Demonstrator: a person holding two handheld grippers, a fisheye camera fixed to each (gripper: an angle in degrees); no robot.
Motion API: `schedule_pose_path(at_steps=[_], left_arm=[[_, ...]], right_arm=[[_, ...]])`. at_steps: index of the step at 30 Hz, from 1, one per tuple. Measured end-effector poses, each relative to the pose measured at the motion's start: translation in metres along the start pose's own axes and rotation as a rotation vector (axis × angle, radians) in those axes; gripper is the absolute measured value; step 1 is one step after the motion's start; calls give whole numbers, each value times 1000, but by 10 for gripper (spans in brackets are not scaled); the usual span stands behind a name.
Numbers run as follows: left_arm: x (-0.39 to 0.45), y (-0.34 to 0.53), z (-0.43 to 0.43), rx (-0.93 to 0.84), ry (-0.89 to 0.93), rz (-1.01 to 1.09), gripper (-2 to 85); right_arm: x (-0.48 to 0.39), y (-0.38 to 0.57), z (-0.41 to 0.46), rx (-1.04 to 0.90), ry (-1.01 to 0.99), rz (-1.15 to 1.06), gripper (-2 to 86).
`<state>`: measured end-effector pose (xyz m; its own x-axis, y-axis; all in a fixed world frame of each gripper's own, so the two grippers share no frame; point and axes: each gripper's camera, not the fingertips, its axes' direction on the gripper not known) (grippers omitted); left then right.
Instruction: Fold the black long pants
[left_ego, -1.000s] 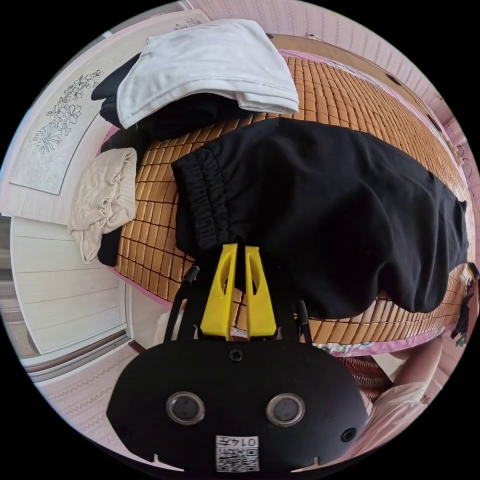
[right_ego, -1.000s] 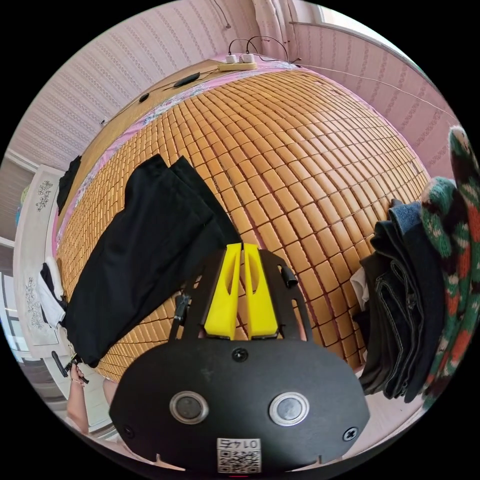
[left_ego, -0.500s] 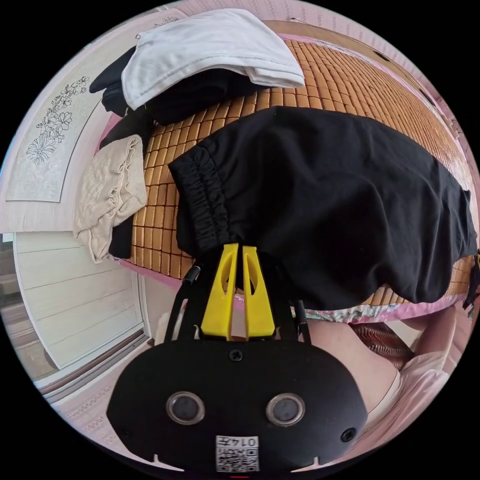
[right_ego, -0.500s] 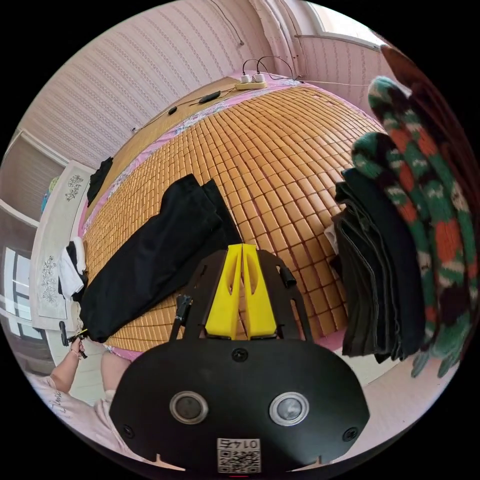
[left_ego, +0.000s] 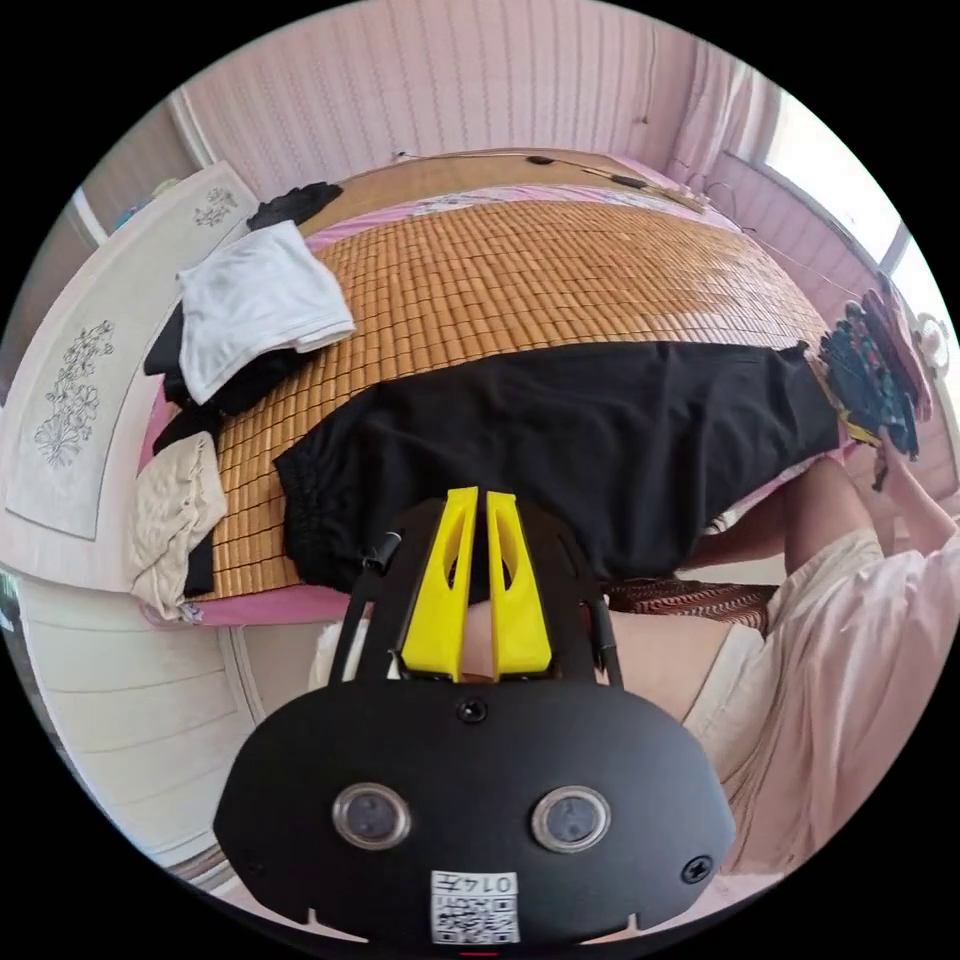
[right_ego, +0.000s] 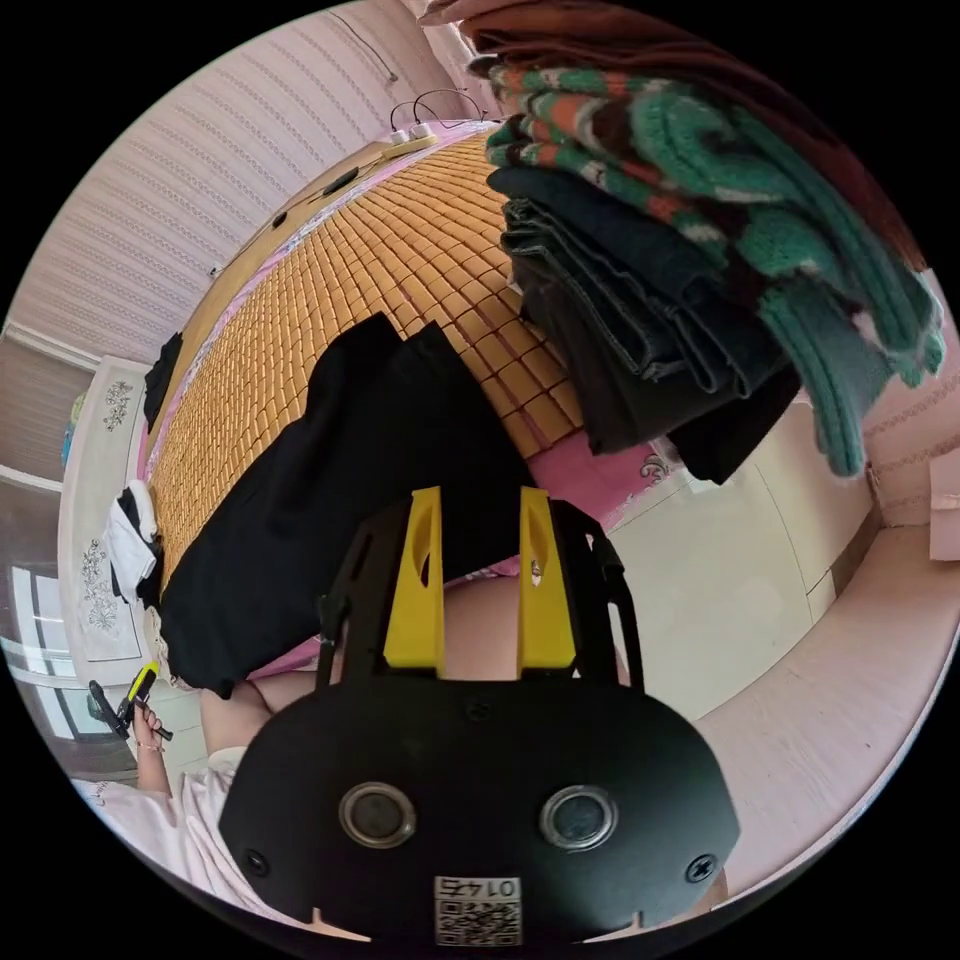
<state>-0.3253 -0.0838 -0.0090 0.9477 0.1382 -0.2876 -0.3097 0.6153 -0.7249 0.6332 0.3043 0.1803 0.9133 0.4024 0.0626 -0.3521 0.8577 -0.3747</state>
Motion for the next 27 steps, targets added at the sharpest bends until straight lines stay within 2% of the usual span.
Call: schedule_pose_path(at_steps=[5, 7, 10, 14, 18, 22, 27], left_arm=[[62, -17, 28, -3, 154, 77, 1], [82, -23, 31, 2, 197, 122, 1], [93, -29, 32, -7, 211, 162, 1], [91, -35, 35, -5, 248, 117, 3], [93, -48, 42, -46, 237, 139, 16], [96, -68, 45, -57, 141, 243, 39], [92, -114, 56, -58, 74, 267, 62]], right_arm=[[-17, -7, 11, -70, 117, -3, 67], [-24, 9, -21, 51, 64, -89, 20], [-14, 32, -53, 122, -9, -111, 8], [9, 52, -50, 143, -65, -49, 12], [14, 47, -9, 11, -17, 20, 40], [-37, 21, -14, 119, 106, -132, 62], [-96, -40, 16, 77, 157, -266, 95]])
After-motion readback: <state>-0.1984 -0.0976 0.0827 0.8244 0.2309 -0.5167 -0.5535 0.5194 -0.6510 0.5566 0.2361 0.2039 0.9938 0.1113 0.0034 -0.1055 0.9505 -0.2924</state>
